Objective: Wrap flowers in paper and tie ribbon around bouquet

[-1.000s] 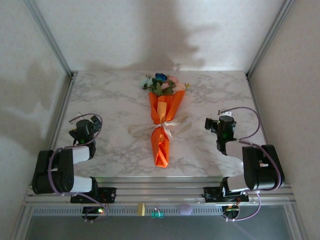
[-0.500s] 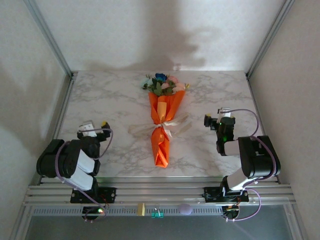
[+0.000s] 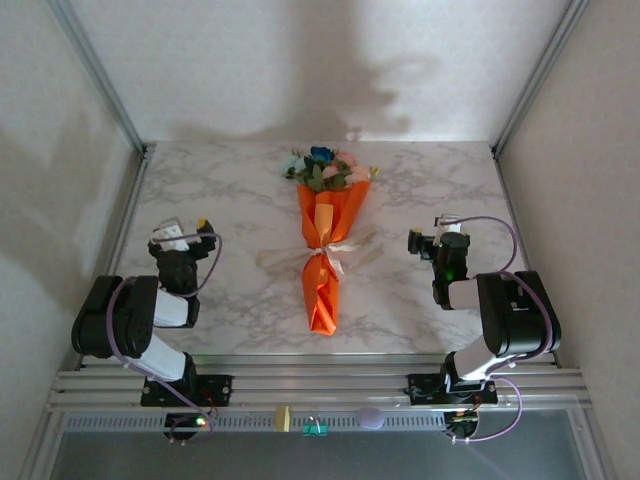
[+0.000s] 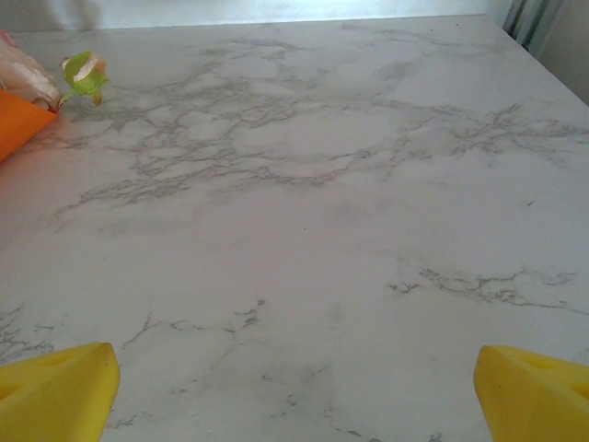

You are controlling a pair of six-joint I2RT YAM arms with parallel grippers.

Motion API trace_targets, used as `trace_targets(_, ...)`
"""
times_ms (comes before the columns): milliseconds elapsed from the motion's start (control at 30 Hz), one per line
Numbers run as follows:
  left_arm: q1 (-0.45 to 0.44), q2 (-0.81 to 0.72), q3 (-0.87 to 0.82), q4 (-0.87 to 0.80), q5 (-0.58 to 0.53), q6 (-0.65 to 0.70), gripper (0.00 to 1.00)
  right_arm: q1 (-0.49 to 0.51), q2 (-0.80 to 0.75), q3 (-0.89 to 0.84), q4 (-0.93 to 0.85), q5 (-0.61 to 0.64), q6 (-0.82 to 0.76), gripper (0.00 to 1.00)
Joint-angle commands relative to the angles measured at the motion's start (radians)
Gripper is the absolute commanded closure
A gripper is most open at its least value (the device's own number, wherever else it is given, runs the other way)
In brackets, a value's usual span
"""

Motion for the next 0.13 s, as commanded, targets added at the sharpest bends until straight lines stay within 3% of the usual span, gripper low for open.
trace_targets(0,-0.001,-0.008,-0.007,-0.007,-0.022,-0.003,0.00,-0.008,0.001,0.013,-0.004,0.011,-0.002,0.01)
trace_targets(100,-0.003,-0.009,-0.005,-0.008,-0.023,-0.001,0.00,-0.009,-0.001,0.005,0.012,0.012,-0.005,0.01)
